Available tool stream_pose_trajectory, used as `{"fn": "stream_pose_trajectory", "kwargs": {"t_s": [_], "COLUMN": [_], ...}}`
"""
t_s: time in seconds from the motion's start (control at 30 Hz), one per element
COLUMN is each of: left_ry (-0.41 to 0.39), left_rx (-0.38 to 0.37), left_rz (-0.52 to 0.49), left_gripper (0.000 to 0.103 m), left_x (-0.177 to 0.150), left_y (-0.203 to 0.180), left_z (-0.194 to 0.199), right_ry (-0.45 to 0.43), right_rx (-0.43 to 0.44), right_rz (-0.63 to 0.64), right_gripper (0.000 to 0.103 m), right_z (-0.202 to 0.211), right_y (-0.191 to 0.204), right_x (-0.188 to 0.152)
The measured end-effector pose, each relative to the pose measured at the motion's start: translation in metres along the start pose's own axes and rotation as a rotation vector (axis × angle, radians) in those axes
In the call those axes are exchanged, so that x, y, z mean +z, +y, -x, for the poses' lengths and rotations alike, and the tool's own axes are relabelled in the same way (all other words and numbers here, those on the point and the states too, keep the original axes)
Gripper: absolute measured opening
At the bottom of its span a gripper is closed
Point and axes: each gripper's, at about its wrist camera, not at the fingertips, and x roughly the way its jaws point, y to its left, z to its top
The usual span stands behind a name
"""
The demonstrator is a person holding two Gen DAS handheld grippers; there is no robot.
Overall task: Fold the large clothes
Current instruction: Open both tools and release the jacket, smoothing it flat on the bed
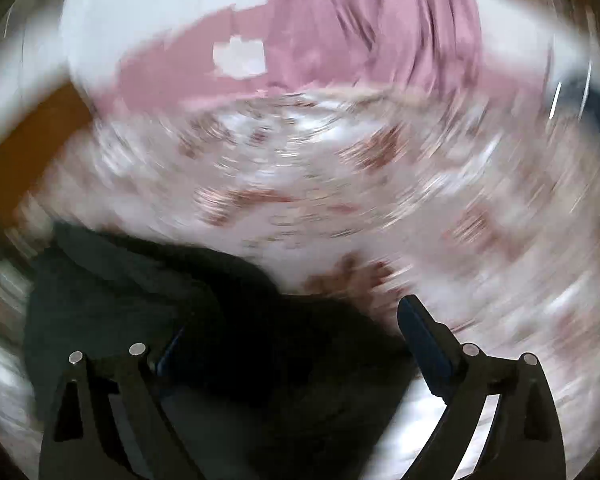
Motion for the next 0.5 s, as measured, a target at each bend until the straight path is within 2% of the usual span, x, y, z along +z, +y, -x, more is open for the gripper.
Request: {"fn": "stream_pose_trajectory", "kwargs": {"t_s": [0.03,0.1,0.2,0.23,0.27,0.33,0.43,0.5], "left_ry": [-0.006,-0.019,-0.049,-0.063,-0.092,-0.129,-0.148,-0.121], "left_rx": [-0.004,-0.01,-0.008,-0.004,-0.002,-0.054,-0.253,-0.359], "left_rz": [0.012,0.024,0.027,0.029,0.031,0.026,-0.007,-0.022], "left_gripper": [0.076,0.075,0.075,0.075,0.075,0.074,0.074,0.074], "left_x": [-0.001,-0.002,-0.001,0.0,0.0,-0.001,-0.008,-0.014], "left_y": [0.003,0.005,0.005,0.004,0.001,-0.006,-0.031,-0.05], "left_z": [0.001,0.004,0.012,0.016,0.024,0.037,0.049,0.047], "right_ry": [0.027,-0.046,-0.105,-0.138,-0.166,-0.178,-0.16,-0.138], "right_rx": [0.065,-0.01,0.08,0.018,-0.032,-0.042,0.003,0.028], "right_rz": [-0.063,-0.111,-0.236,-0.247,-0.217,-0.123,0.074,0.193], "right_gripper": [0.092,0.092,0.092,0.092,0.092,0.092,0.092,0.092], "right_z": [-0.001,0.014,0.03,0.039,0.046,0.05,0.046,0.034], "right_y": [-0.011,-0.028,-0.057,-0.062,-0.058,-0.039,0.01,0.046], "right_x": [0.001,0.004,0.007,0.006,0.006,0.005,-0.005,-0.018]}}
